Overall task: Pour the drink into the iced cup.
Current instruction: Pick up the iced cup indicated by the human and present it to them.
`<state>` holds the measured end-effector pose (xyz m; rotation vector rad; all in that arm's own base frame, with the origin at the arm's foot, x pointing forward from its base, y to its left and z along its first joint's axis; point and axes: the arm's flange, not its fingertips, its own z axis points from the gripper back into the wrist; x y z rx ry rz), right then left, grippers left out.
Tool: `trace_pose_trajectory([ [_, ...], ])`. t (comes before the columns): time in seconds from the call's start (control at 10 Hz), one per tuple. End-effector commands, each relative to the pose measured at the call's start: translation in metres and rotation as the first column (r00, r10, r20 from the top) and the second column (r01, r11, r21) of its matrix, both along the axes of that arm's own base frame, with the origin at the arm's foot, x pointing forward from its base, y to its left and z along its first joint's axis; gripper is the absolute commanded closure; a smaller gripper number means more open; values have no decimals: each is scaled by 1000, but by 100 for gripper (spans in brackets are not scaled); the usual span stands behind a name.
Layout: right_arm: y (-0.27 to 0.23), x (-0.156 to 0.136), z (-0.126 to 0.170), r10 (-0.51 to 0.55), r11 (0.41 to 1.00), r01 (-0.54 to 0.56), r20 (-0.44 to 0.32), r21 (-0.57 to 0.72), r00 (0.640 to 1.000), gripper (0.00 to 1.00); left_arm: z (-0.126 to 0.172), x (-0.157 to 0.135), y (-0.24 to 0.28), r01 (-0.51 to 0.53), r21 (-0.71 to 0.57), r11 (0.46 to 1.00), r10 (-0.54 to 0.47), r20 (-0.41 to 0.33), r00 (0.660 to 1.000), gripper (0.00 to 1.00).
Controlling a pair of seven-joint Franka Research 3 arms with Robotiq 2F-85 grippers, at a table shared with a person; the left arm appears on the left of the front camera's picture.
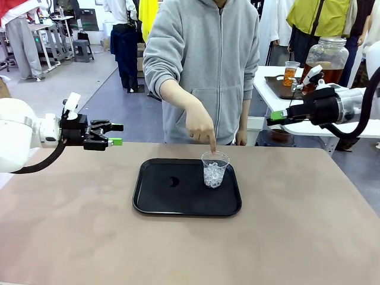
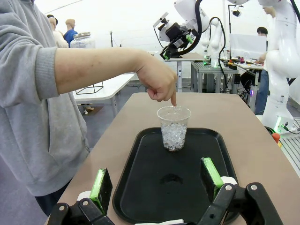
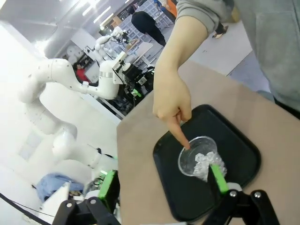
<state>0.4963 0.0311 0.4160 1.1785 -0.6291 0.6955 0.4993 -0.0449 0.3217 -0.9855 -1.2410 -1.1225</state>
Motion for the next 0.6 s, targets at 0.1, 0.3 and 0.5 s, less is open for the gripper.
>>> trace_pose_trajectory([
  [0.1,11,27,-25,67,997,-46,358,-67,931,0,2,0,0,4,-3,1000,-4,-2,1000,0],
  [0.3,11,34,-38,173,984,-134,442,-116,880,0,2,0,0,4,-3,1000,-4,-2,1000,0],
  [0.5,8,38,-54,224,974,-214,510,-79,830,0,2,0,0,4,-3,1000,-4,-2,1000,0],
])
